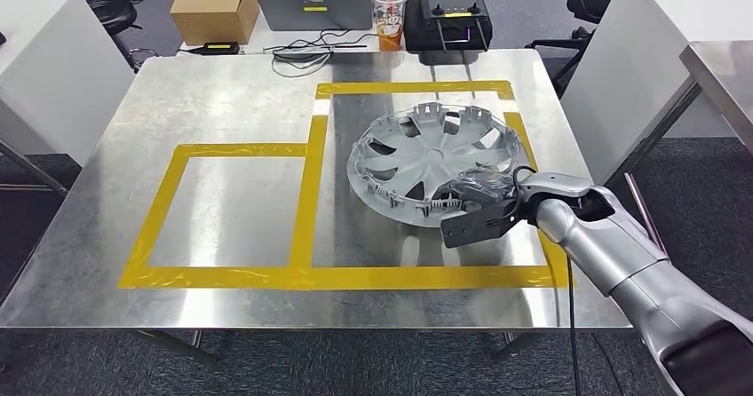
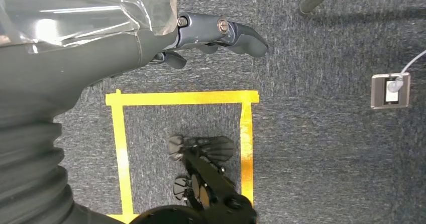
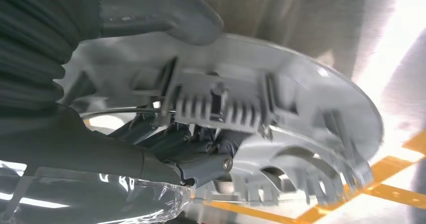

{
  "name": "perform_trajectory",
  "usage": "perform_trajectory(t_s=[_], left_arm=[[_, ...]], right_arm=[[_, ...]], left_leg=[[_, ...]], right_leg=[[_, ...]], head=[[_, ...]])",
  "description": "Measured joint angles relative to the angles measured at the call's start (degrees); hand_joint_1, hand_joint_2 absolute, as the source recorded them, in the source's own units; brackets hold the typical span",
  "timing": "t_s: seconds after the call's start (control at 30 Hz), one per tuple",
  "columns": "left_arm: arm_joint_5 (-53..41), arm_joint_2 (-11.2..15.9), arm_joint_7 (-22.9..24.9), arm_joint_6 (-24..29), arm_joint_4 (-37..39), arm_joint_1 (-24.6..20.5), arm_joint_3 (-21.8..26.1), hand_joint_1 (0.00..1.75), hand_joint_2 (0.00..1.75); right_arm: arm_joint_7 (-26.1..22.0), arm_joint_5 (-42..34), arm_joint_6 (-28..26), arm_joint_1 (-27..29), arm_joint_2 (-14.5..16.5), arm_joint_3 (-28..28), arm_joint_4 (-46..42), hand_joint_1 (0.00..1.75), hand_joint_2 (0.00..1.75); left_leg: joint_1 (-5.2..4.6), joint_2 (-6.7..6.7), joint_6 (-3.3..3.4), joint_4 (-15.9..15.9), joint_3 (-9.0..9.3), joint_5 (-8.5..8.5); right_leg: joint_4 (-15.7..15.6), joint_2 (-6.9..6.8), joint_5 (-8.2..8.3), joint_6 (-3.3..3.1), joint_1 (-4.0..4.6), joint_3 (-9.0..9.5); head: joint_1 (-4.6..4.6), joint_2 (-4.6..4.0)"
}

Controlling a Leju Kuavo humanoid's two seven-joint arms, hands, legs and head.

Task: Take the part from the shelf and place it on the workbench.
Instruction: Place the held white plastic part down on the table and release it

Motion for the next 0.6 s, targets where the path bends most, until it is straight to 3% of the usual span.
perform_trajectory(t_s=[0.03, 0.07, 0.1, 0.17, 0.23, 0.27, 0.4, 0.47, 0.53, 0.57, 0.6], left_arm=[[-0.3, 0.0, -0.2, -0.1, 0.0, 0.0, 0.0, 0.00, 1.75], [-0.7, 0.0, -0.4, -0.2, 0.0, 0.0, 0.0, 0.00, 1.31], [-1.0, 0.0, -0.5, -0.2, 0.0, 0.0, 0.0, 0.00, 0.87], [-1.4, 0.0, -0.7, 0.1, 0.0, 0.0, 0.0, 0.00, 0.00], [-1.5, 0.1, -0.7, 0.4, 0.0, -0.1, 0.0, 0.00, 0.00], [-1.5, 0.2, -0.6, 0.5, 0.0, -0.1, 0.0, 0.00, 0.00], [-1.4, 0.2, -0.5, 0.8, 0.0, -0.2, 0.0, 0.00, 0.00], [-1.3, 0.2, -0.3, 0.9, 0.0, -0.2, 0.0, 0.00, 0.00], [-0.9, 0.2, 0.1, 1.0, 0.1, -0.2, 0.0, 0.00, 0.00], [-0.5, 0.1, 0.3, 1.1, 0.1, -0.2, 0.0, 0.00, 0.00], [-0.1, 0.1, 0.6, 1.1, 0.2, -0.2, 0.0, 0.00, 0.00]], right_arm=[[0.1, -0.2, 0.2, -0.1, 0.0, 0.2, 0.4, 0.00, 0.00], [0.2, -0.4, 0.3, -0.1, 0.1, 0.4, 0.8, 0.00, 0.00], [0.4, -0.6, 0.5, -0.1, 0.1, 0.5, 1.1, 0.00, 0.00], [0.5, -0.9, 0.6, -0.3, 0.1, 0.5, 1.7, 0.00, 0.00], [0.7, -1.0, 0.4, -0.6, 0.2, 0.5, 2.2, 0.00, 0.00], [0.8, -1.0, 0.4, -0.7, 0.2, 0.5, 2.5, 0.00, 0.00], [0.9, -1.1, 0.2, -0.9, 0.2, 0.4, 3.6, 0.00, 0.00], [1.0, -1.1, 0.1, -1.1, 0.1, 0.4, 4.1, 0.00, 0.00], [1.0, -1.1, -0.3, -0.9, 0.1, 0.4, 5.0, 0.00, 0.00], [1.0, -1.2, -0.8, -0.6, 0.1, 0.4, 5.3, 0.00, 0.00], [1.1, -1.6, -2.1, -0.1, 0.1, 0.1, 5.4, 0.00, 0.00]], left_leg=[[0.05, 0.02, -0.12, 3.4, -1.69, -1.16], [0.07, 0.03, -0.15, 5.2, -2.63, -1.39], [0.07, 0.03, -0.06, 4.6, -2.45, -0.57], [0.00, 0.02, 0.50, -2.3, 0.97, 3.05], [-0.32, 0.05, 1.16, -9.0, 4.53, 5.20], [-0.52, 0.06, 1.40, -10.5, 5.37, 5.41], [-0.67, 0.20, 2.48, -11.8, 6.11, 5.95], [-0.51, 0.29, 3.07, -12.6, 6.54, 6.46], [-0.62, 0.25, 3.29, -12.6, 6.49, 6.52], [-0.65, 0.23, 3.30, -12.6, 6.47, 6.52], [-0.65, 0.20, 3.30, -12.6, 6.45, 6.51]], right_leg=[[0.0, 0.00, 0.00, -0.05, 0.06, 0.00], [0.0, 0.01, -0.01, -0.07, 0.13, 0.01], [0.0, 0.06, -0.02, -0.07, 0.18, 0.04], [0.0, 0.22, -0.02, -0.05, 0.28, 0.17], [0.0, 0.32, -0.03, 0.09, 0.51, 0.17], [0.0, 0.32, -0.01, 0.25, 0.58, 0.13], [0.4, 0.23, -0.27, 1.18, 0.46, -0.27], [5.3, 0.16, -2.63, 0.85, 0.47, -2.57], [13.0, 0.17, -5.59, 0.55, 0.48, -6.20], [15.4, 0.16, -6.24, 0.69, 0.45, -7.36], [15.6, 0.15, -6.02, 1.06, 0.39, -7.46]], head=[[0.01, 0.00], [0.01, 0.00], [0.01, 0.00], [0.00, 0.00], [0.02, 0.00], [0.03, 0.00], [0.11, 0.00], [0.25, 0.00], [0.29, 0.00], [0.29, 0.00], [0.30, 0.00]])
